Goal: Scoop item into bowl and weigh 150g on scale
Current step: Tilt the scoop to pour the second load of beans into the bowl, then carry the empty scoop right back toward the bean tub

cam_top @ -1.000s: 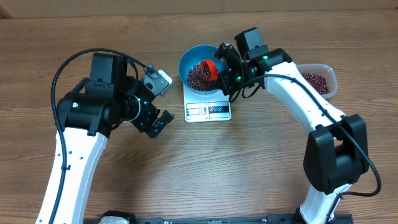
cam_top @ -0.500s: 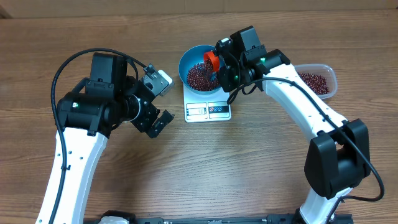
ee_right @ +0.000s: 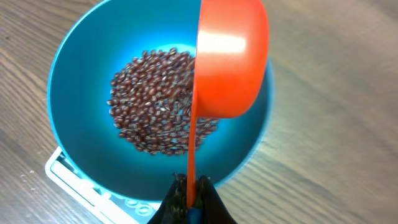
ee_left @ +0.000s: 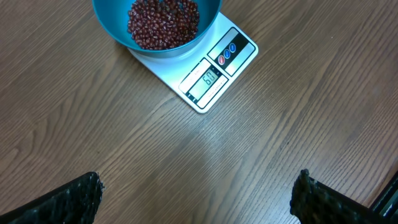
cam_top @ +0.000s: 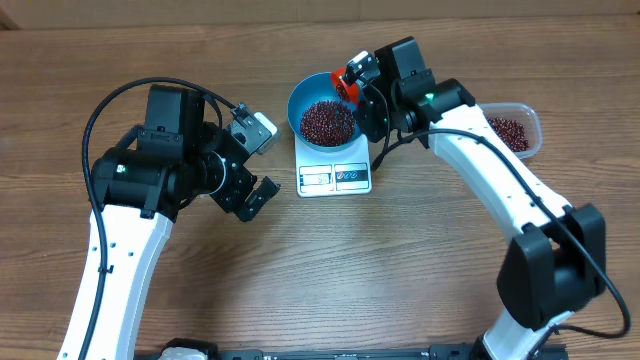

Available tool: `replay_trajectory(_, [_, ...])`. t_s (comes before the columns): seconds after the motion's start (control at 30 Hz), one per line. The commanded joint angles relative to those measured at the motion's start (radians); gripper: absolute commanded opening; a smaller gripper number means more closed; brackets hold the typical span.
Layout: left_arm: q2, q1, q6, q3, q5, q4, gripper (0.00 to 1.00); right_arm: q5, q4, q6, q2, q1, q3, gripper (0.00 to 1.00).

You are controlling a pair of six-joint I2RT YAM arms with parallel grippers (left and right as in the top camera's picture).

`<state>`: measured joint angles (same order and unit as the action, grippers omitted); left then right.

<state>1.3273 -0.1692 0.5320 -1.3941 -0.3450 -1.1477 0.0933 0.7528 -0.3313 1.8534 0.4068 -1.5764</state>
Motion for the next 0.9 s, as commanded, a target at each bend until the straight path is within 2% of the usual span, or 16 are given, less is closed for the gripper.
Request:
replay_trajectory(0.0, [0.008, 0.006, 0.023, -0.016, -0.018, 0.0, 1.0, -0.097, -0.011, -0.061, -0.066, 0.026, -0.036, 0.04])
replay_trajectory(0.3, [0.008, 0.005, 0.023, -0.016, -0.018, 0.0, 1.0, -0.25, -0.023, -0.072, -0.073, 0.079, -0.036, 0.04])
replay_trajectory(0.6, [0.008, 0.005, 0.023, -0.016, -0.018, 0.0, 1.0, -0.261, -0.027, -0.079, -0.087, 0.09, -0.036, 0.04])
replay_trajectory(0.87, [0.008, 0.005, 0.023, -0.016, -0.018, 0.0, 1.0, -0.257, 0.005, 0.177, -0.212, 0.055, -0.036, 0.04])
